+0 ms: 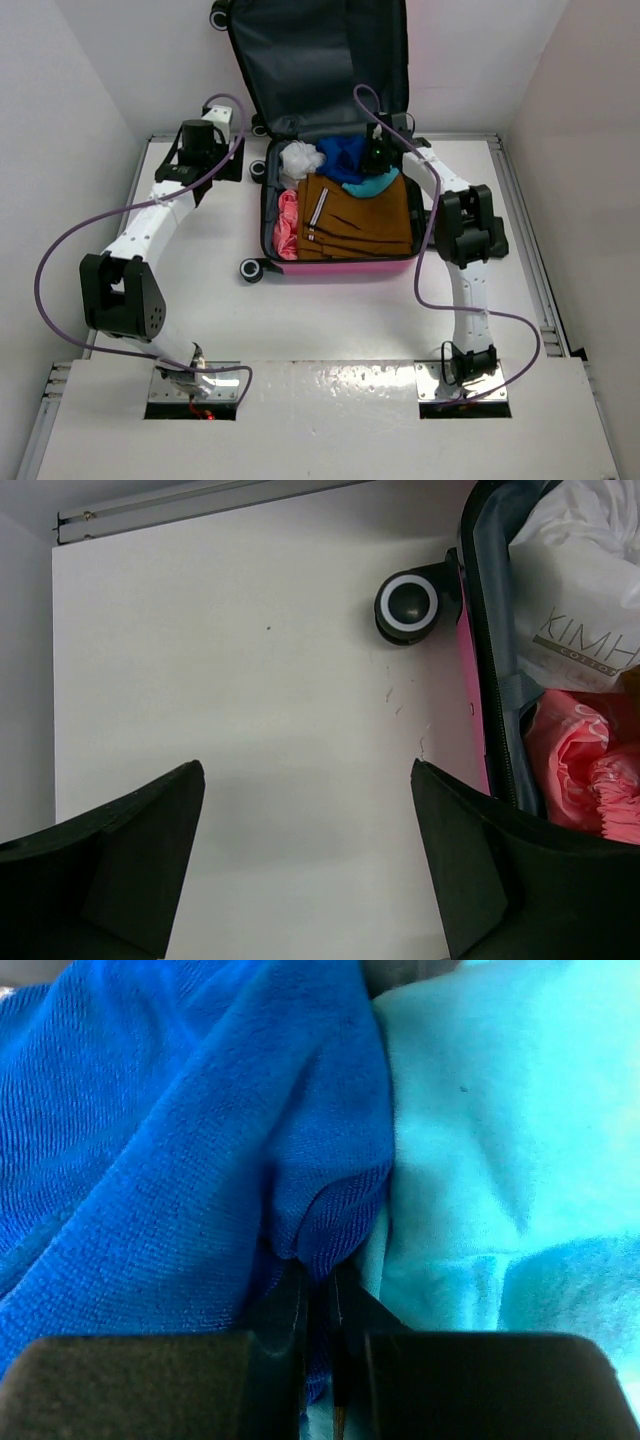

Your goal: Pack the luggage

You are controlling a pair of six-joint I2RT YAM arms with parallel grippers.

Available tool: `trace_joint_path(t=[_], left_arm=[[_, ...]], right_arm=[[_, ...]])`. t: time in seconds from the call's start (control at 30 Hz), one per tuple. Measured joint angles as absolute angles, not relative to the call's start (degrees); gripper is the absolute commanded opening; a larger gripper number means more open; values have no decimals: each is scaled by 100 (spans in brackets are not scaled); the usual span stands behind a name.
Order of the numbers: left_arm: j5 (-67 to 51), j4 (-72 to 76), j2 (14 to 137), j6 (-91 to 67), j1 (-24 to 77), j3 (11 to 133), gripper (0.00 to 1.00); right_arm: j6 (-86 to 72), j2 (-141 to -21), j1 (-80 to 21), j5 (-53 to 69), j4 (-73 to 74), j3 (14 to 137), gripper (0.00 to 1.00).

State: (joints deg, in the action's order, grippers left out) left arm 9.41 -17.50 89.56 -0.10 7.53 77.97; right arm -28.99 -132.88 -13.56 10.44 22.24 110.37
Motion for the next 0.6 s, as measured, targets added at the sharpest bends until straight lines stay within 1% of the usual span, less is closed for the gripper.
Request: trace_joint_path(t=[0.13,0.23,0.27,0.33,0.37,0.43,0.47,0.5,0.57,0.6], left_arm=[[926,-1745,8980,-8,740,7797,89],[899,-1752,9045,-8,740,7806,89],[886,-1756,9074,-8,740,7815,89],[880,-1756,9120,-8,740,7824,89],[873,-1765,9129,-8,740,7828,89],[851,-1776,9155,-8,742,7878,89],[840,-1774,9181,-8,742,7922,89],[832,-1778,9205,-8,742,7994,89],[819,-1782,9258,-8,742,8093,89],[810,-1774,9284,-8,742,8147,89]], right_arm=[[-2335,-13343,-1538,784,2458,11303,0],[-1870,-13561,-1739,613,2755,11778,13],[-1743,-13627,-1811,591,2801,11907,24],[-1551,-13649,-1938,565,2875,11948,33],[-1472,-13605,-1986,561,2832,11867,42],[-1365,-13426,-2029,565,2792,11594,53],[-1352,-13277,-2027,589,2764,11402,57],[-1326,-13065,-1994,628,2762,11124,64],[-1317,-12595,-1922,749,2858,10698,68],[-1326,-12331,-1852,856,2930,10534,68]])
